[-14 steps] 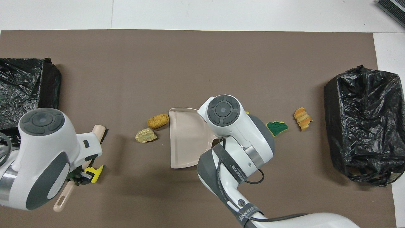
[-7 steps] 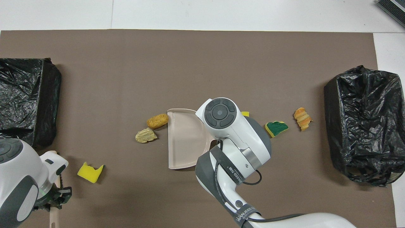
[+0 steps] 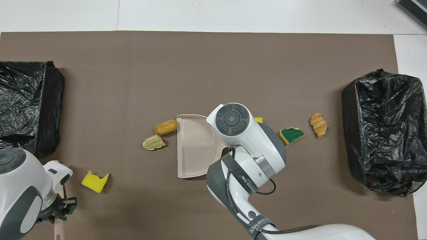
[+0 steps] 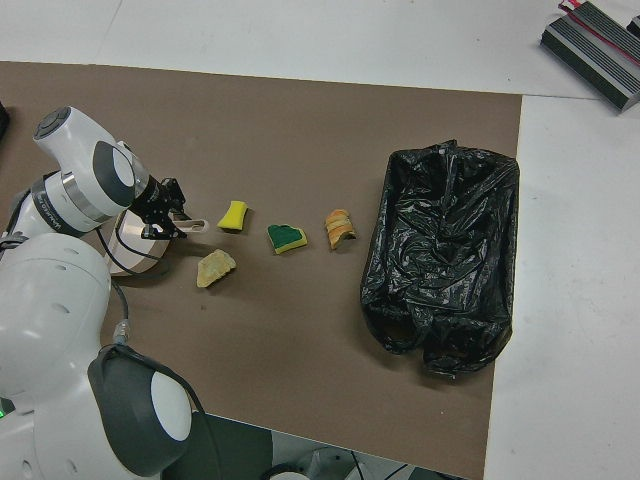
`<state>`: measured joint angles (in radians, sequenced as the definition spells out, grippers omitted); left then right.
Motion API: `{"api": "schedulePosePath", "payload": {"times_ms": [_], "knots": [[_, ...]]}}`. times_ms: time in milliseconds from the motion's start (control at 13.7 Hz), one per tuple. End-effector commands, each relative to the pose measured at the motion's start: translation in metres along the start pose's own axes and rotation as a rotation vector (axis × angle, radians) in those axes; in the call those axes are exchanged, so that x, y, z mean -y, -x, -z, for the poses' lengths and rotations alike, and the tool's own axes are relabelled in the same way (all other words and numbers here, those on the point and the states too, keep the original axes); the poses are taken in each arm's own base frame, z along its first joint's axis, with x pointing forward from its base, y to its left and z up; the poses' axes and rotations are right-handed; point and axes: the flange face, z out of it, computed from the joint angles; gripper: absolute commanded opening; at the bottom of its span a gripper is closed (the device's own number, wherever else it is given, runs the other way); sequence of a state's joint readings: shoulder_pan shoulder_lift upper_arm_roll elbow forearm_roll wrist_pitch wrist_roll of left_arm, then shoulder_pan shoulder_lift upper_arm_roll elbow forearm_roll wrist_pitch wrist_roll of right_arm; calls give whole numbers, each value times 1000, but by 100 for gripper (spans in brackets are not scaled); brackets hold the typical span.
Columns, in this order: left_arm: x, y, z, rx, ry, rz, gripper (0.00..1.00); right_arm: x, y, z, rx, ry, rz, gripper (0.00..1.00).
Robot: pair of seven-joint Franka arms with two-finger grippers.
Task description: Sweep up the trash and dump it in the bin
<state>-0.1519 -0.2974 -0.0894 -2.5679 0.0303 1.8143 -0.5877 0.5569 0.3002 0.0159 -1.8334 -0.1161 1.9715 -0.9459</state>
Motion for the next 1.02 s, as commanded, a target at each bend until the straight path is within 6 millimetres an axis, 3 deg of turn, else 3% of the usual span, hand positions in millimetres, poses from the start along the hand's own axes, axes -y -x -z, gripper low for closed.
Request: {"api": "schedulePosePath", "payload": {"times_ms": [0,73,219,366,658,950], "knots": [[-47,1,9,-35,40,-10,0,1,1,-3,7,16,-11,0],[-68,0,21,-79,65,-38,0,2,0,-3,7,17,-10,0],[-93,-11,45,-72,129,-37,0,2,1,-3,9,14,-16,0],[-117,-8,58,-83,164,-68,0,2,0,-4,7,16,-66,0],[-159,10,73,-144,222,-148,0,4,1,-8,13,5,-90,0],[-183,51,88,-109,153,-241,0,4,1,-8,16,1,-90,0]]}}
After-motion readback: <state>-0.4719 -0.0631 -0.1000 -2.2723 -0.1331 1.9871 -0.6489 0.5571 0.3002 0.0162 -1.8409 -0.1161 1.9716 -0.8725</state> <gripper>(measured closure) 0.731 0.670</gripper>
